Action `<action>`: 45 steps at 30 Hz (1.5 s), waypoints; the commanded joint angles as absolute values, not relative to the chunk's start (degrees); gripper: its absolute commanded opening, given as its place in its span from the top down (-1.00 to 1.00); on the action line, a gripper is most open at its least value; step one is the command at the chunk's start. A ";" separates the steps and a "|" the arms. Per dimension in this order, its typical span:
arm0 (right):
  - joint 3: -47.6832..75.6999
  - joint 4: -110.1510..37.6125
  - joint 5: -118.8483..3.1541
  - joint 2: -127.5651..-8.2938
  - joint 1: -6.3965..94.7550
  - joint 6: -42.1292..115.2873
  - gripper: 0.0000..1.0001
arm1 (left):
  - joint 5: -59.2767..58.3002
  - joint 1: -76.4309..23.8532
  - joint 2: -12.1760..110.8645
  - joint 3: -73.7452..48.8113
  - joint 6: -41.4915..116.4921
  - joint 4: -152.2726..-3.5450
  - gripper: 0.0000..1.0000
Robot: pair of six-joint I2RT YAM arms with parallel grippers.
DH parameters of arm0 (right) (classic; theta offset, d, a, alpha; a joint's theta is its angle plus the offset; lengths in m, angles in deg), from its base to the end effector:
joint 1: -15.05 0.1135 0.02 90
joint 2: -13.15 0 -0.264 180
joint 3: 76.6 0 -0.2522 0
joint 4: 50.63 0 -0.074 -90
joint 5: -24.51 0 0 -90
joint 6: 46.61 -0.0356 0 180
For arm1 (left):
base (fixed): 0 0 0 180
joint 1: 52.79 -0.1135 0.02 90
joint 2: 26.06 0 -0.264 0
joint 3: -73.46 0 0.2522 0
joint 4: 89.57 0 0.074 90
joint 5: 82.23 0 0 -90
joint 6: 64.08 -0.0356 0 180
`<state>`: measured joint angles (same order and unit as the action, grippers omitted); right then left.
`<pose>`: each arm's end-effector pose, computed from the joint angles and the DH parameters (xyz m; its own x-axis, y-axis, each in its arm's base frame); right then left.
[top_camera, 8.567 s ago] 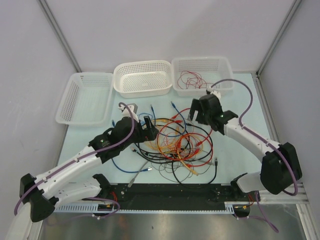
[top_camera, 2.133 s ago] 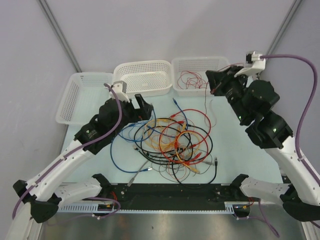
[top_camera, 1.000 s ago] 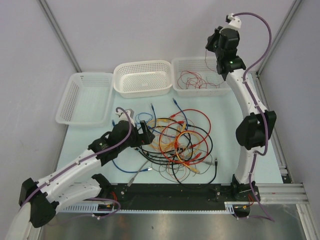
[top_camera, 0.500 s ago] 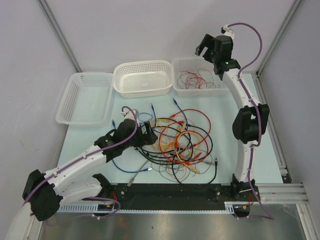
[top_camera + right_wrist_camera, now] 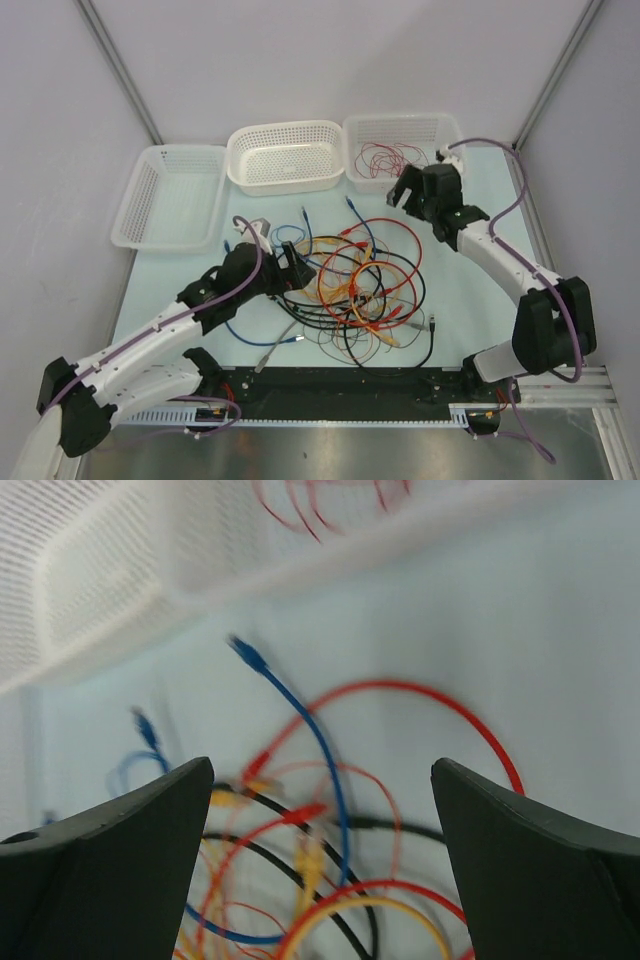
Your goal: Untangle the cables
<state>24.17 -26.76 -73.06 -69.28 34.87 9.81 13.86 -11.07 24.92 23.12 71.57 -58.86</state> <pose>0.3161 0.1090 0.3114 -0.4815 0.4092 -0.7750 0.0487 0.8954 0.4426 0.1513 -0.1299 0.2589 -0.6963 -0.3318 -0.6365 0.1376 0.8086 -0.5721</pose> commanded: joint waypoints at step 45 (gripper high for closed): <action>40.16 -21.75 -84.03 -48.83 52.48 10.87 1.00 | 17.87 -10.78 19.91 21.56 70.66 -55.33 -0.97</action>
<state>42.01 -19.59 -80.82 -62.70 45.47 8.78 13.42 -10.92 22.25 26.77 74.30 -56.10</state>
